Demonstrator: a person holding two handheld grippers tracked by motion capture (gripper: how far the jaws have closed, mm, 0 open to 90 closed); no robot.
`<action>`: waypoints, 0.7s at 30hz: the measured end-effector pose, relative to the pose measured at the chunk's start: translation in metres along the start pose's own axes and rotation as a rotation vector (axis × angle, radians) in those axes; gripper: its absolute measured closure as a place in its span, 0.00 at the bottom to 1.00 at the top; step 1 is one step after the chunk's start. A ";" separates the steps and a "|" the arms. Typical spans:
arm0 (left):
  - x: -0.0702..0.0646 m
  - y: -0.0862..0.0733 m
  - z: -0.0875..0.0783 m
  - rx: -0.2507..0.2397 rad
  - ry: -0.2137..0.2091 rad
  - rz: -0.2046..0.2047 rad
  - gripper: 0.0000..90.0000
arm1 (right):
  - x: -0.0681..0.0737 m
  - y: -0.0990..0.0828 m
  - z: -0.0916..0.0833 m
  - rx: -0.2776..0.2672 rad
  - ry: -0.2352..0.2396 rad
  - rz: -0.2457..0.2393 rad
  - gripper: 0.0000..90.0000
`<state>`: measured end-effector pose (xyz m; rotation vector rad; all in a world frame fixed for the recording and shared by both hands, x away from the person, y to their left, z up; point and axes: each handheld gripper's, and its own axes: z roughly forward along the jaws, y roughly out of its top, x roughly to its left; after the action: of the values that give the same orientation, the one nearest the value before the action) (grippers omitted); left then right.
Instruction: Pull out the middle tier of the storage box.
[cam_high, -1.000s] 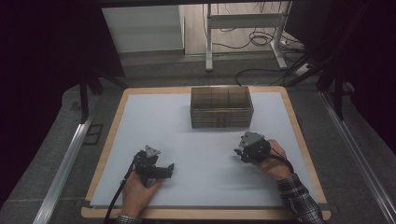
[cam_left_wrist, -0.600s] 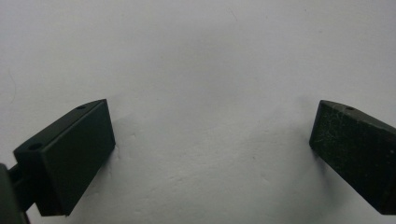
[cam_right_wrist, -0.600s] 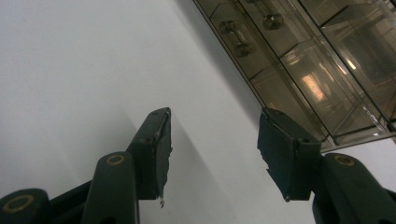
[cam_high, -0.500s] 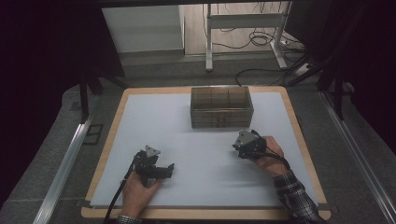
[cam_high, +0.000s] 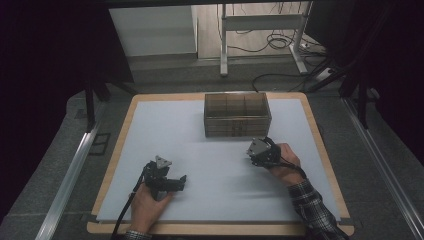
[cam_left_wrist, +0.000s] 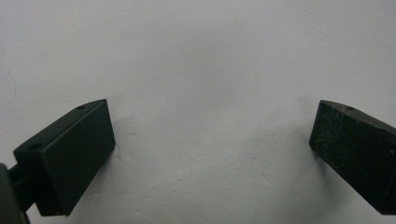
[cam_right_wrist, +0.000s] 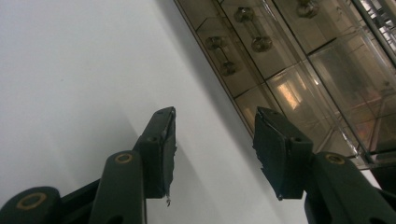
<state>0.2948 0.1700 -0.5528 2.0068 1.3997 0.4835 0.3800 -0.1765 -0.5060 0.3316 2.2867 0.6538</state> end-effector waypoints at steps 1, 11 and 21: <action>0.000 0.000 0.000 0.000 0.000 0.000 0.00 | 0.000 0.000 0.001 -0.003 -0.006 -0.005 0.55; 0.000 0.000 0.000 0.000 0.000 0.000 0.00 | 0.003 0.008 0.008 0.001 -0.084 -0.077 0.61; 0.000 0.000 0.000 0.000 0.000 0.000 0.00 | 0.010 0.014 0.018 0.014 -0.162 -0.168 0.64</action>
<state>0.2948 0.1700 -0.5528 2.0066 1.3996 0.4835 0.3864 -0.1543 -0.5148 0.1887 2.1380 0.5068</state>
